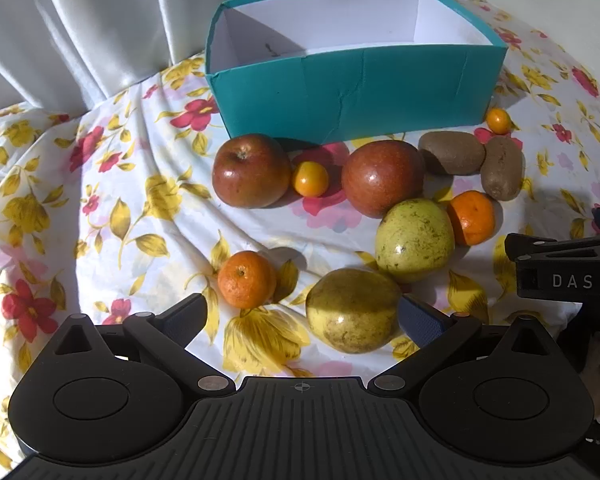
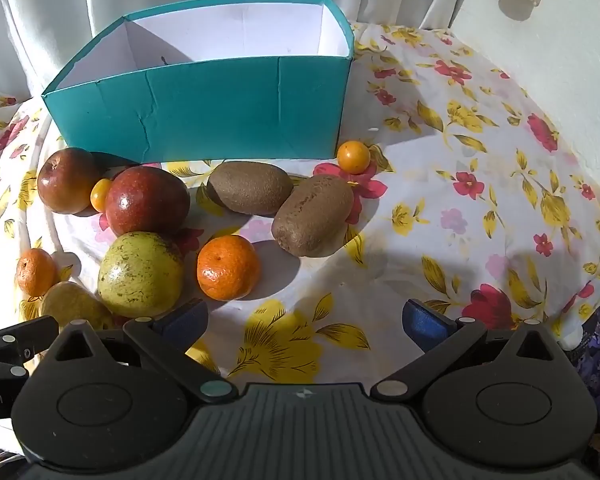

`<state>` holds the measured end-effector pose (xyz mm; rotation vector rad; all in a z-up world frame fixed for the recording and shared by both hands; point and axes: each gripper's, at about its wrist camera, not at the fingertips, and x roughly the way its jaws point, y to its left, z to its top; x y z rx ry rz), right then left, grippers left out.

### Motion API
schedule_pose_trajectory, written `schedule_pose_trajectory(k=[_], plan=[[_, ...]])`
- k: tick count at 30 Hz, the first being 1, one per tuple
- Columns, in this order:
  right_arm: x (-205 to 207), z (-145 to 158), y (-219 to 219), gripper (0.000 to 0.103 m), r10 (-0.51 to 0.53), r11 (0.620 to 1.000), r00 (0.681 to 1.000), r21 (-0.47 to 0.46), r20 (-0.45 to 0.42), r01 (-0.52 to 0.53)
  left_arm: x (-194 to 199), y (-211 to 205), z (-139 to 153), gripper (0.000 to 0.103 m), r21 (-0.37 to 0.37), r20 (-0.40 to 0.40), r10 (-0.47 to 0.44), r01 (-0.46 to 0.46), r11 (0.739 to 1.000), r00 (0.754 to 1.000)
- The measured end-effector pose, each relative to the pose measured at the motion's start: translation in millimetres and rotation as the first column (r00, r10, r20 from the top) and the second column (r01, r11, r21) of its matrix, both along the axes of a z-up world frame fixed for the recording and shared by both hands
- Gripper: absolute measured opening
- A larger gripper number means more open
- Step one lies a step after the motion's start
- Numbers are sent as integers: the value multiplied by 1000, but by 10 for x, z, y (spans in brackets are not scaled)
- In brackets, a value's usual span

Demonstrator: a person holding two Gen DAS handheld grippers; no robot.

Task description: Organize fruits

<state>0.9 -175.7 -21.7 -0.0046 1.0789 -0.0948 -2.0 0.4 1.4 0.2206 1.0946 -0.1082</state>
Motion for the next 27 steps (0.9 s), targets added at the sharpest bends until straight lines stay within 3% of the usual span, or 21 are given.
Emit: schedule_pose_trajectory(k=[27], plan=[[-30,41,19,103,15,1000,1000,-9,14,-15,-24,-1,31,103,2,3,7,-7,1000,1000]])
